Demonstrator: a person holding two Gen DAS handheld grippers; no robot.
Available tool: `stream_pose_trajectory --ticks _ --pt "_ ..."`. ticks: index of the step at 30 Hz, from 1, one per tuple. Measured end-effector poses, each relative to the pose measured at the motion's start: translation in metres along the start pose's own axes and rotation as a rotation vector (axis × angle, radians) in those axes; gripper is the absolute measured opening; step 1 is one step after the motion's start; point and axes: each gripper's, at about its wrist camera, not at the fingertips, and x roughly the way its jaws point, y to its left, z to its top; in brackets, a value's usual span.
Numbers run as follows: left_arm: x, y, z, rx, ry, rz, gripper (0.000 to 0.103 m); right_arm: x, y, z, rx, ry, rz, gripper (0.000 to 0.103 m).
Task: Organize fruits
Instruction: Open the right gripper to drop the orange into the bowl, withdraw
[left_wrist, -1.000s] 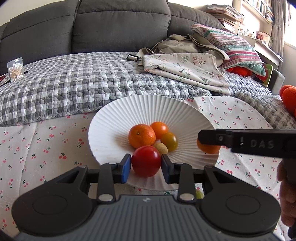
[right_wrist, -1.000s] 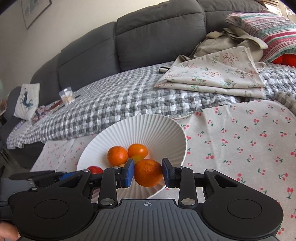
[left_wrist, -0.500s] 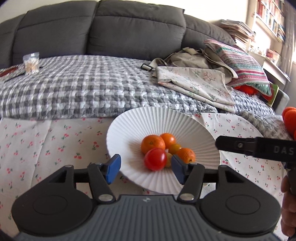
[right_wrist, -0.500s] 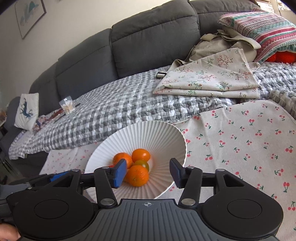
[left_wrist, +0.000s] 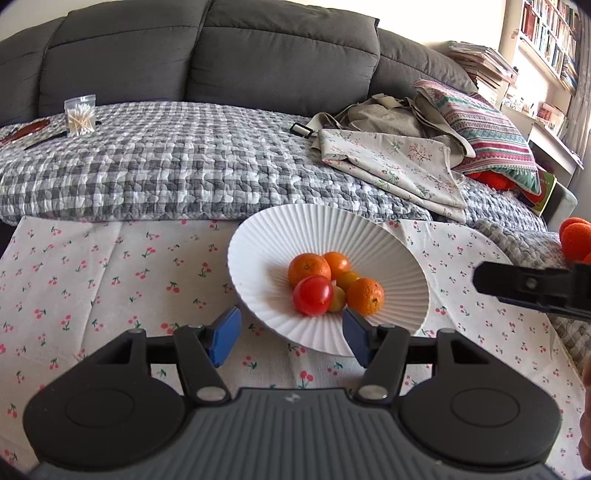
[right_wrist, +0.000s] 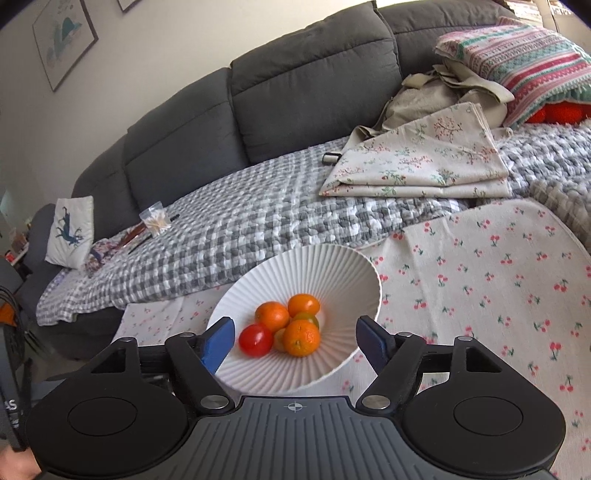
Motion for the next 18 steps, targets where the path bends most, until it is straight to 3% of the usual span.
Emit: stream_pose_trajectory --ticks 12,18 --pt "-0.023 -0.013 -0.013 -0.001 0.045 -0.023 0.061 -0.035 -0.011 -0.015 0.045 0.027 -0.018 0.083" --pt "-0.022 -0.018 -0.023 -0.011 0.118 -0.039 0.065 -0.042 -0.012 -0.024 0.042 0.047 -0.023 0.083"
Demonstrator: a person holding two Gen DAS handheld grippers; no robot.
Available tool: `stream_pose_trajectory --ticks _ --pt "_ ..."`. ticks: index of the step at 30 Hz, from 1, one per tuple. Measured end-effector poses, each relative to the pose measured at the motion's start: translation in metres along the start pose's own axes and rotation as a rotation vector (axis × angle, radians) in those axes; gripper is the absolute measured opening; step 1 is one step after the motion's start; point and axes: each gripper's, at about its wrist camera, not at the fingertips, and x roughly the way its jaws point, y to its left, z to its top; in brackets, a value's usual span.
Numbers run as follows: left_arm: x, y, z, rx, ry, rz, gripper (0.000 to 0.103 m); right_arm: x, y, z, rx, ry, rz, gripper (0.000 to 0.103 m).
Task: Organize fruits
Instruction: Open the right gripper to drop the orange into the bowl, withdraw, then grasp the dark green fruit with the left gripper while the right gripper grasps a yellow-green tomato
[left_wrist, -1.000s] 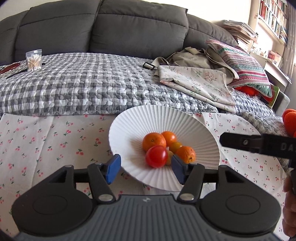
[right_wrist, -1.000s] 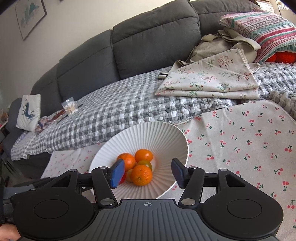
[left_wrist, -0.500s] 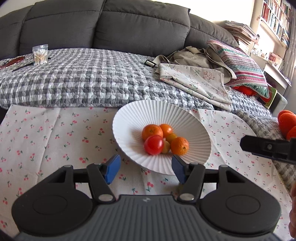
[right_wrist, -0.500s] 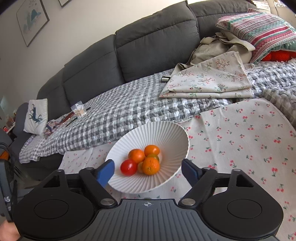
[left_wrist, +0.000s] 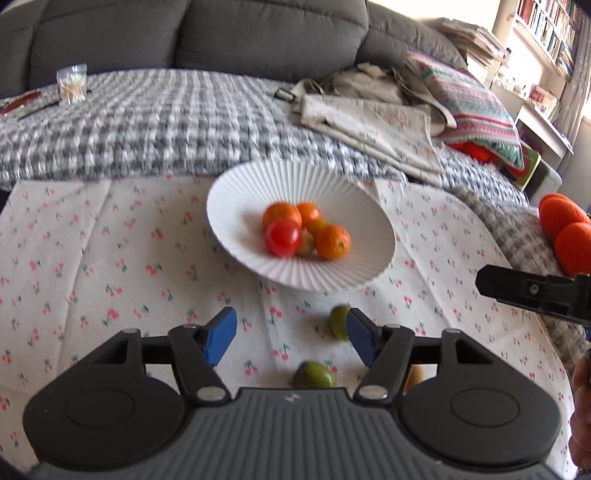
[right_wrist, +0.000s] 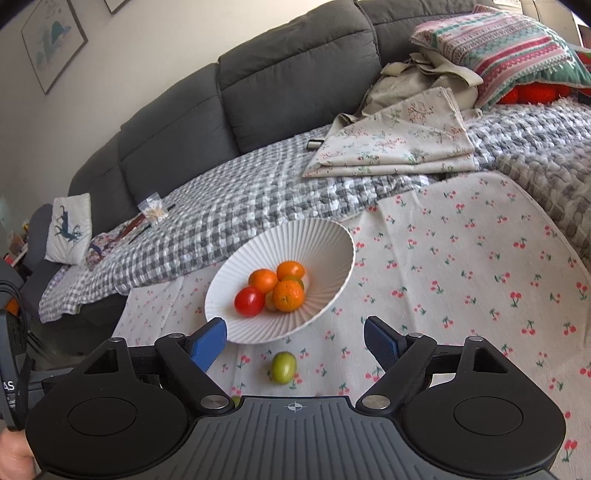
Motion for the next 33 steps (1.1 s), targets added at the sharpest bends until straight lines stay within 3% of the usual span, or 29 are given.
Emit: stream_pose_trajectory --ticks 15,19,25,27,31,33 --pt "0.010 0.003 -0.008 -0.021 0.054 -0.006 0.065 0.009 -0.004 -0.010 -0.010 0.046 -0.028 0.083" --pt "0.015 0.006 -0.011 -0.052 0.071 -0.036 0.063 0.012 -0.005 -0.011 -0.010 0.059 -0.036 0.083" --pt "0.028 -0.014 -0.024 0.039 0.117 -0.069 0.062 0.020 -0.006 -0.015 -0.027 0.093 -0.050 0.083" --pt "0.034 -0.019 -0.029 0.067 0.136 -0.067 0.056 0.023 -0.007 -0.017 -0.022 0.109 -0.045 0.083" --pt "0.041 -0.026 -0.034 0.116 0.141 -0.038 0.032 0.030 -0.006 -0.021 -0.032 0.131 -0.053 0.083" --pt "0.040 -0.024 -0.034 0.108 0.137 -0.043 0.032 0.032 -0.005 -0.023 -0.037 0.133 -0.053 0.083"
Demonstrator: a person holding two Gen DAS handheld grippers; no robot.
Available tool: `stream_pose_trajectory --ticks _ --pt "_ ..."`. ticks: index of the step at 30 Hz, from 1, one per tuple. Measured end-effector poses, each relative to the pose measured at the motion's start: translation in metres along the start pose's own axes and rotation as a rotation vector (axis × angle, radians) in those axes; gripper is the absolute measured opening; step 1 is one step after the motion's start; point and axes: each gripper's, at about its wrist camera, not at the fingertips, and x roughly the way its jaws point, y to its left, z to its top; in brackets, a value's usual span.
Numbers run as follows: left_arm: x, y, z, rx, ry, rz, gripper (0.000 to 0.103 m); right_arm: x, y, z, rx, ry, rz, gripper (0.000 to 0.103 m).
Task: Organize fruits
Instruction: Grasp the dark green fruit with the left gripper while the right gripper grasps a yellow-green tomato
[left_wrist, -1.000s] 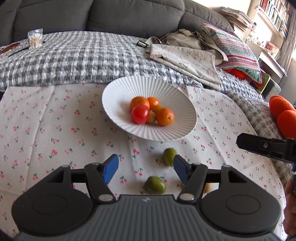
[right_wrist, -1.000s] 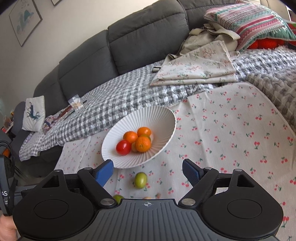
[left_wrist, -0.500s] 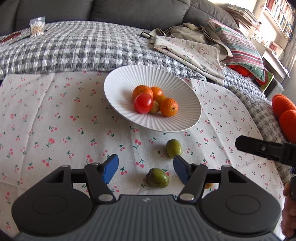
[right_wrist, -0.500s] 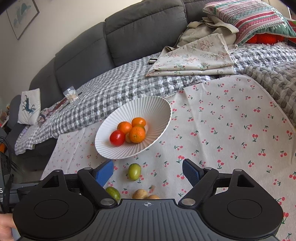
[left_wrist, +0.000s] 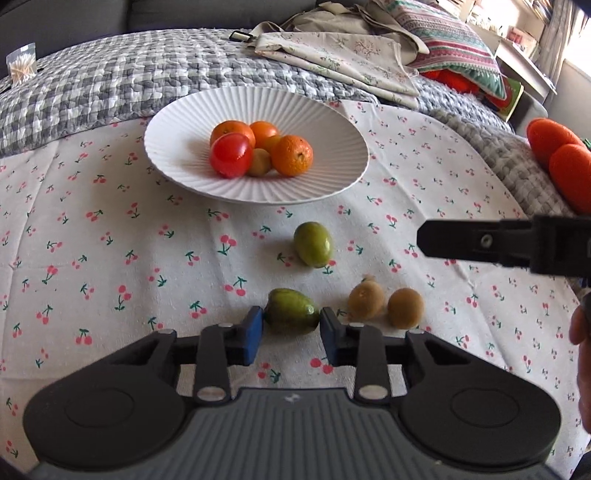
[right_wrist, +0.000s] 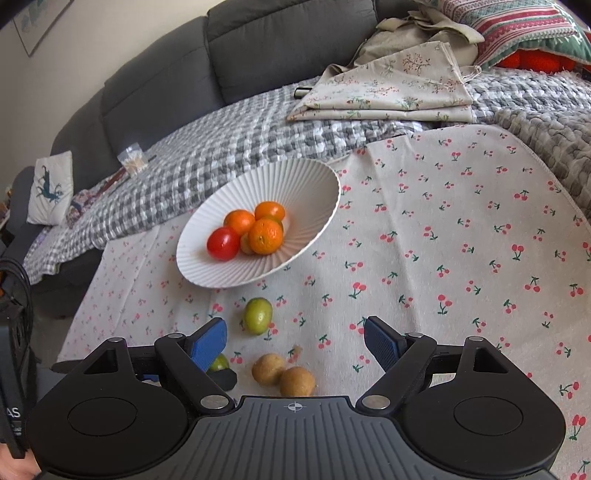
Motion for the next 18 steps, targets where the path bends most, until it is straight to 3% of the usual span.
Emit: stream_pose_trajectory --ticks 6,11,15,18 --pt "-0.015 0.012 0.009 -0.047 -0.050 0.015 0.032 0.011 -0.001 -0.003 -0.009 0.009 -0.002 0.083" --pt "-0.031 0.034 0.020 -0.112 -0.108 0.065 0.032 0.029 0.003 -0.002 -0.001 0.028 0.048 0.083" --pt "-0.041 0.058 0.026 -0.179 -0.145 0.106 0.032 0.048 0.017 0.001 -0.056 0.029 0.063 0.082" --pt "-0.045 0.075 0.030 -0.240 -0.164 0.128 0.032 0.063 0.030 -0.001 -0.109 0.014 0.055 0.077"
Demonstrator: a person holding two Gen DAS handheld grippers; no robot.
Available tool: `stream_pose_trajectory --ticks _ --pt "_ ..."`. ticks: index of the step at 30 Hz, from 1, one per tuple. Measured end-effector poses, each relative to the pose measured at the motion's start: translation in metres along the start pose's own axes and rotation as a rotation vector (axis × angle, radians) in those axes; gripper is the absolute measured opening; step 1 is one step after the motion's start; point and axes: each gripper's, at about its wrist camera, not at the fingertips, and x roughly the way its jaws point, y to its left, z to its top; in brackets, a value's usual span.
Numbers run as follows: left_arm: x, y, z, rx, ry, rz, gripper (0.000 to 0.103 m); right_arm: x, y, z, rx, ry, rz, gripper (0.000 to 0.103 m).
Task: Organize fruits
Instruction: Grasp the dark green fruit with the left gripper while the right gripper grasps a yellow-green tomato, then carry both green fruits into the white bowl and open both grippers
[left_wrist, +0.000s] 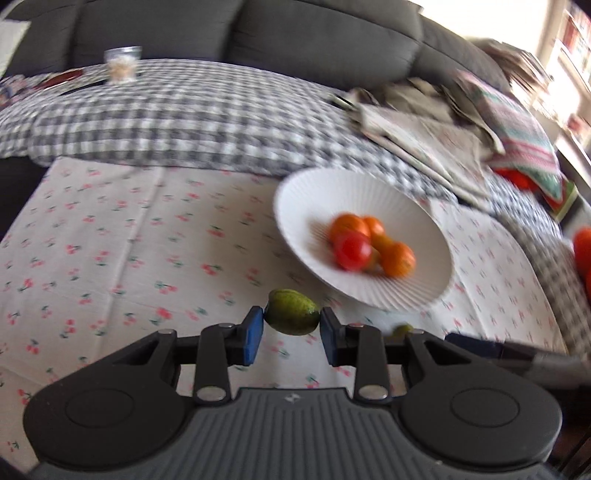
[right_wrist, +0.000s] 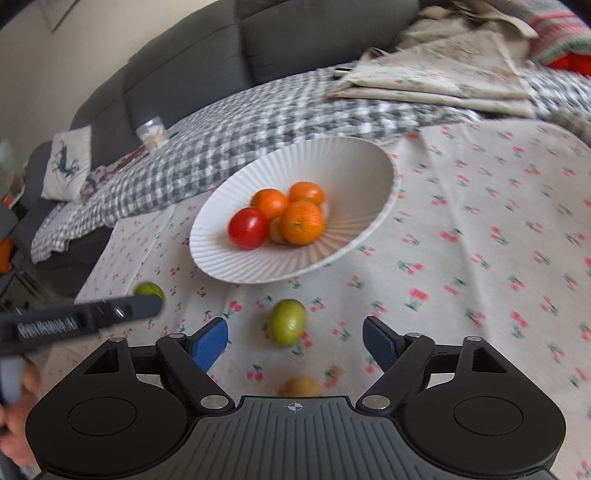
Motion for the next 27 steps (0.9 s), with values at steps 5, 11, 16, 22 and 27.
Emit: stream_pose_trajectory --ticks 5,11,16,22,27 --pt "0.004 0.009 0.002 -0.027 0.003 0.011 0.032 0.024 0.015 -0.007 -0.078 0.004 -0.061 0.053" --pt "0.005 0.005 0.001 -0.012 0.004 0.007 0.032 0.019 0.021 -0.004 -0.103 0.015 -0.067 0.026" --pt "0.004 0.005 0.001 -0.009 -0.001 0.008 0.032 0.006 0.022 0.000 -0.066 0.038 -0.033 0.026" --pt "0.003 0.006 0.003 -0.013 -0.007 0.006 0.032 -0.010 0.023 0.000 -0.057 0.065 0.011 0.026" --pt "0.003 0.006 0.004 -0.015 -0.014 0.005 0.032 -0.021 0.020 -0.002 -0.051 0.065 0.021 0.026"
